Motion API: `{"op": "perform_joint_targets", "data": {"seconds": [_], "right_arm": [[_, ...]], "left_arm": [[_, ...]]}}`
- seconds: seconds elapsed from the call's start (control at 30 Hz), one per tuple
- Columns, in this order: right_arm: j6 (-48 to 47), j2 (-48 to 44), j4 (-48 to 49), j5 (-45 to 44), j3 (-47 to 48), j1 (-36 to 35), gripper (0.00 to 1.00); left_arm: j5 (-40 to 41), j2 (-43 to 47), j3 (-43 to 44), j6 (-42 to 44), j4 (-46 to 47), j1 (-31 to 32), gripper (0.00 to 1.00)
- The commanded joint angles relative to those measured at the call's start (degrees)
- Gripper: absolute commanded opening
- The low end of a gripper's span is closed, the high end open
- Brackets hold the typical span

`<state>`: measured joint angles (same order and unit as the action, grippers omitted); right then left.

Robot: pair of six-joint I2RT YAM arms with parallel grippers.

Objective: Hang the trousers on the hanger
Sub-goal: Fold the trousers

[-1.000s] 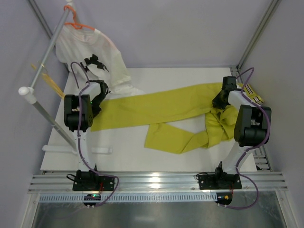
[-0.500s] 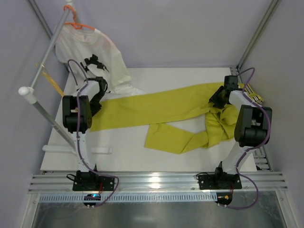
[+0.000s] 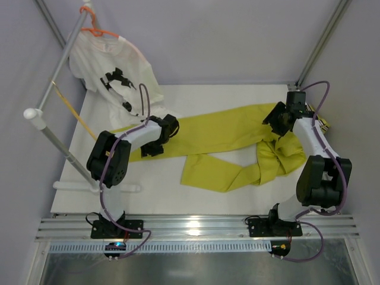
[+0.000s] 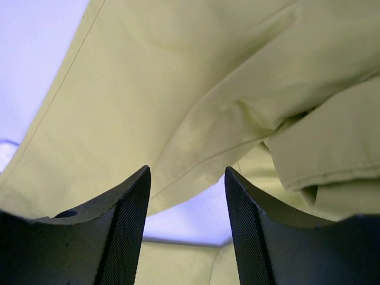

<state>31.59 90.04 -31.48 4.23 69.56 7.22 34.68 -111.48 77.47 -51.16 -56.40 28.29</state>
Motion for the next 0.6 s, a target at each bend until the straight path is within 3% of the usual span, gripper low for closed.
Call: {"op": "perform_joint_targets", "data": {"seconds": [0.0,0.27,0.47,0.57], "right_arm": [[2.6,-5.4,-3.7,1.0,-3.1,-0.4,0.58],[4.4,-17.7,-6.9,-1.8,-12.4,-2.4,0.60],[1.2,-24.8,-8.3,-4.0,-17.8,-4.7,0.60],[0.7,-26.5,-9.1,-4.0,-19.5,-7.2,0.60]], "left_arm": [[-0.8,5.8,-2.3,-1.4,4.3,4.8,0.51],[-12.9,10.3,-9.0,0.3,13.2,19.2,0.59],[-19.9,10.2,-16.6,-4.0,22.1,20.9,0.64],[-20.5,7.6,-16.7,-4.7,22.2,21.3,0.63]]}}
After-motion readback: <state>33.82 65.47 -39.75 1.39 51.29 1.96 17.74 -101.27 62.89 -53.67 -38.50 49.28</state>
